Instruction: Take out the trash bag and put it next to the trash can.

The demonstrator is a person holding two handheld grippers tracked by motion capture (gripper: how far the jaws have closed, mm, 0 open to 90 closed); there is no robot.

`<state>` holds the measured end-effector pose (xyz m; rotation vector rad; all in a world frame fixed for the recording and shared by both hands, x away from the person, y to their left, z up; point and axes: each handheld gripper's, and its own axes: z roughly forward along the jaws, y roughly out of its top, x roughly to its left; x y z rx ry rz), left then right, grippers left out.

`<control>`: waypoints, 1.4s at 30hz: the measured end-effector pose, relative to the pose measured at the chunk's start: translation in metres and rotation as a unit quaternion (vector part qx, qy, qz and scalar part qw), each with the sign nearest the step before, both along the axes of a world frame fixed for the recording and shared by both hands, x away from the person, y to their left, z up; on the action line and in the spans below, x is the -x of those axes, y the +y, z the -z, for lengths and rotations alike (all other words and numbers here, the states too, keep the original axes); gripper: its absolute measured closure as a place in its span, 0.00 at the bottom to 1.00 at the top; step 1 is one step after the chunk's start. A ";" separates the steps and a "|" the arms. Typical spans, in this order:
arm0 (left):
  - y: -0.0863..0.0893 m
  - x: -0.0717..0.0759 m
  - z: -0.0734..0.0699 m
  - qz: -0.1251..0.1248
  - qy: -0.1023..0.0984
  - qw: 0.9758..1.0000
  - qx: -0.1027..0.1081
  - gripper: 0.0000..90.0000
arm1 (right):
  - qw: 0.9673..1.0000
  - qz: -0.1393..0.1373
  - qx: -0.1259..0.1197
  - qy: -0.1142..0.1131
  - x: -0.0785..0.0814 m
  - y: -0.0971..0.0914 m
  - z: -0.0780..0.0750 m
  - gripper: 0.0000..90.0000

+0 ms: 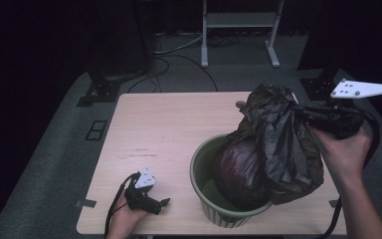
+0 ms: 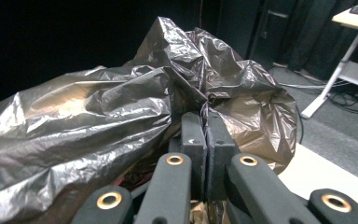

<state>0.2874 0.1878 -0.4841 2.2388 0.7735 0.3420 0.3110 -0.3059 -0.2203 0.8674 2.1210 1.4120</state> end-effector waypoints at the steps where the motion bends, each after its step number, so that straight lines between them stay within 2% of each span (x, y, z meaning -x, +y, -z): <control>1: 0.000 0.000 0.000 0.000 0.000 1.000 0.000 0.00 | 1.000 0.002 0.000 -0.003 -0.002 -0.001 -0.003 0.99; 6: 0.000 0.000 0.000 0.000 0.000 1.000 0.000 0.00 | 1.000 0.013 -0.001 -0.013 -0.012 -0.008 -0.020 0.99; 21: 0.000 0.000 0.000 0.001 0.000 1.000 0.000 0.00 | 0.999 0.034 0.004 -0.034 -0.034 -0.015 -0.047 0.99; 29: 0.000 -0.001 0.000 0.001 0.000 1.000 0.000 0.00 | 0.998 0.046 0.006 -0.051 -0.044 -0.019 -0.067 0.99; 30: 0.000 -0.001 0.000 0.001 0.001 1.000 -0.001 0.00 | 0.997 0.050 0.010 -0.053 -0.046 -0.020 -0.073 0.99; 32: 0.000 -0.001 0.000 0.001 0.001 1.000 -0.001 0.00 | 0.997 0.052 0.010 -0.054 -0.047 -0.020 -0.076 0.99; 33: 0.000 -0.001 0.000 0.001 0.001 1.000 -0.001 0.00 | 0.997 0.055 0.012 -0.059 -0.049 -0.020 -0.084 0.99; 40: 0.000 -0.001 0.000 0.001 0.001 1.000 -0.001 0.00 | 0.995 0.058 0.009 -0.076 -0.049 -0.021 -0.104 0.99; 42: 0.000 -0.001 0.000 0.001 0.001 1.000 -0.001 0.00 | 0.995 0.057 0.010 -0.077 -0.050 -0.020 -0.104 0.99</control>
